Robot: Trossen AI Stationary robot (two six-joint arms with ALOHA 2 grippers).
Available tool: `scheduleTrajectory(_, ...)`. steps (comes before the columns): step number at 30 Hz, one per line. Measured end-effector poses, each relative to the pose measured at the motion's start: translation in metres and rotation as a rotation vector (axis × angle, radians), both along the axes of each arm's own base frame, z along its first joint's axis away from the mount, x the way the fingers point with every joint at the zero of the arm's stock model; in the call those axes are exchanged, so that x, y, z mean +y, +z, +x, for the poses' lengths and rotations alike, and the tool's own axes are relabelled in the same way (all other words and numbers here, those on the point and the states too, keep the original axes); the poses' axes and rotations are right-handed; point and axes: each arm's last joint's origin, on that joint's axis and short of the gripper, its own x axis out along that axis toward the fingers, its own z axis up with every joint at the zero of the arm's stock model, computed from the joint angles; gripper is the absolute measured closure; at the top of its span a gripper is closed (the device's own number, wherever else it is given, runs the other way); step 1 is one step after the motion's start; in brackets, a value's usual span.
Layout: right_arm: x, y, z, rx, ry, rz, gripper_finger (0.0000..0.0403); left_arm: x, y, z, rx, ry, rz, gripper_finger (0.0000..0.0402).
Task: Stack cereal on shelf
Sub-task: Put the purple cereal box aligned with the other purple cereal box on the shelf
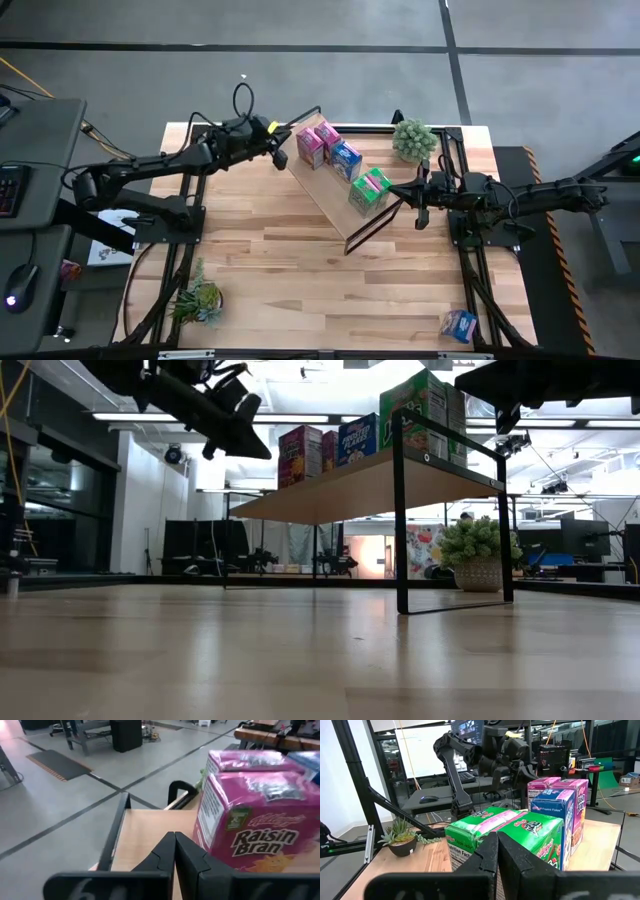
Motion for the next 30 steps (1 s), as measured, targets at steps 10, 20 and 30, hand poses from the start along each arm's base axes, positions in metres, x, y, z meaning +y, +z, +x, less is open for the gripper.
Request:
scheduleTrajectory(10, 0.000, 0.000, 0.000, -0.001, 0.000, 0.001, 0.0402, -0.007, -0.015, 0.025, -0.006, -0.020, 0.016, 0.0401)
scheduleTrajectory(20, 0.000, 0.000, 0.000, -0.001, 0.000, 0.001, 0.0402, -0.008, -0.017, 0.030, -0.030, -0.027, 0.018, 0.0401)
scheduleTrajectory(30, 0.000, 0.000, 0.000, -0.001, 0.000, 0.001, 0.0402, -0.011, -0.014, 0.030, -0.040, -0.051, 0.018, 0.0401)
